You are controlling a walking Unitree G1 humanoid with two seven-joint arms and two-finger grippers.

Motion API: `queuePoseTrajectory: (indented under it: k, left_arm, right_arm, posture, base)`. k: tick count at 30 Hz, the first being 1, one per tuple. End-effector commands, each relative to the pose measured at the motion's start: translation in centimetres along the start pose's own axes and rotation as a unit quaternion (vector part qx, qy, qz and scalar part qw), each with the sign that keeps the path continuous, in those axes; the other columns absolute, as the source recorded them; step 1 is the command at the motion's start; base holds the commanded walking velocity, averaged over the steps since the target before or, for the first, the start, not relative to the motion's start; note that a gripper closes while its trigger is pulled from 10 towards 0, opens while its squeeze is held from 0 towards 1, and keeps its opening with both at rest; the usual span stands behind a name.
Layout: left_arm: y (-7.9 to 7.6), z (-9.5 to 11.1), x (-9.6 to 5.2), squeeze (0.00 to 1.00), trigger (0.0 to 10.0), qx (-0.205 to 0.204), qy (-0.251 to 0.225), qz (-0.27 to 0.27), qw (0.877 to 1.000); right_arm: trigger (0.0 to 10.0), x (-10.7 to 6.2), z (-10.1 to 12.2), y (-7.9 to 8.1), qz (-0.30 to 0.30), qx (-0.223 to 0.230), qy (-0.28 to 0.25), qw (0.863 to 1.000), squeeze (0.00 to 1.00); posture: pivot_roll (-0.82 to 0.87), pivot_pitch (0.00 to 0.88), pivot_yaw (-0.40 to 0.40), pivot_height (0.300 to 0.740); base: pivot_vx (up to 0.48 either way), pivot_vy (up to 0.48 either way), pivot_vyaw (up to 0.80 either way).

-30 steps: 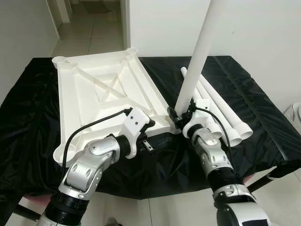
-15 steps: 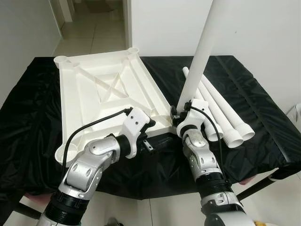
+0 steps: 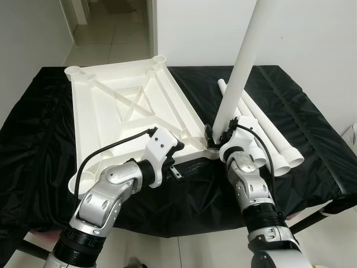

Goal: Building children table

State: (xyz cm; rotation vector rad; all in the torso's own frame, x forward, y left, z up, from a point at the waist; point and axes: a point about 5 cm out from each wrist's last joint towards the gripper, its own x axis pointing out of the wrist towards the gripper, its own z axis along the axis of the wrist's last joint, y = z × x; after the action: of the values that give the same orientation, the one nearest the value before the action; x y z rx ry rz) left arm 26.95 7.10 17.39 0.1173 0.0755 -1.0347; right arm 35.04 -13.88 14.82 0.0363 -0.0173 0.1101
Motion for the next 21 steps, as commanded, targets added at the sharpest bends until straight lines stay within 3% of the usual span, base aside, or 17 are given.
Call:
queuePoseTrajectory:
  k: [1, 2, 3, 8, 10, 14, 18, 21]
  left_arm:
    - [0.1, 0.0, 0.0, 0.0, 10.0, 0.005, -0.002, 0.012, 1.0]
    - [0.0, 0.0, 0.0, 0.0, 10.0, 0.006, -0.002, 0.011, 1.0]
    - [0.0, 0.0, 0.0, 0.0, 10.0, 0.006, -0.002, 0.011, 1.0]
    - [0.2, 0.1, 0.1, 0.0, 10.0, 0.007, -0.003, 0.011, 1.0]
    - [0.2, 0.1, 0.1, 0.0, 10.0, 0.007, -0.003, 0.011, 1.0]
    - [0.2, 0.1, 0.2, 0.0, 10.0, 0.009, -0.004, 0.009, 1.0]
    - [0.2, 0.1, 0.2, 0.0, 10.0, 0.009, -0.004, 0.009, 1.0]
    - [0.2, 0.2, 0.2, 0.0, 10.0, 0.011, -0.005, 0.009, 1.0]
  right_arm:
    - [10.0, 0.3, 0.6, -0.7, 0.027, 0.006, -0.009, 1.0, 1.0]
    - [10.0, 0.4, 0.7, -0.9, 0.043, 0.003, -0.009, 0.999, 1.0]
    - [10.0, 0.6, 1.0, -1.0, 0.07, 0.001, -0.009, 0.997, 0.0]
    - [10.0, 0.9, 1.5, -1.6, 0.163, -0.021, -0.017, 0.986, 0.0]
    - [10.0, 0.9, 1.5, -1.6, 0.163, -0.021, -0.017, 0.986, 0.0]
    - [10.0, 1.3, 1.0, -2.3, 0.22, -0.039, -0.003, 0.975, 0.0]
    - [10.0, 1.3, 0.9, -2.4, 0.227, -0.042, -0.002, 0.973, 0.0]
    - [10.0, 1.3, 0.3, -2.5, 0.26, -0.062, 0.019, 0.963, 0.0]
  posture:
    - [-0.03, 0.029, -0.005, 0.74]
    - [-0.03, 0.029, -0.005, 0.74]
    - [-0.03, 0.027, -0.006, 0.74]
    - [-0.03, 0.022, -0.005, 0.74]
    - [-0.03, 0.022, -0.005, 0.74]
    - [-0.03, 0.004, -0.006, 0.74]
    - [-0.03, 0.004, -0.006, 0.74]
    - [-0.03, 0.001, -0.007, 0.74]
  base:
    - [0.0, 0.0, 0.0]
    - [0.0, 0.0, 0.0]
    - [0.0, 0.0, 0.0]
    - [0.0, 0.0, 0.0]
    - [0.0, 0.0, 0.0]
    - [0.0, 0.0, 0.0]
    - [0.0, 0.0, 0.0]
    - [0.0, 0.0, 0.0]
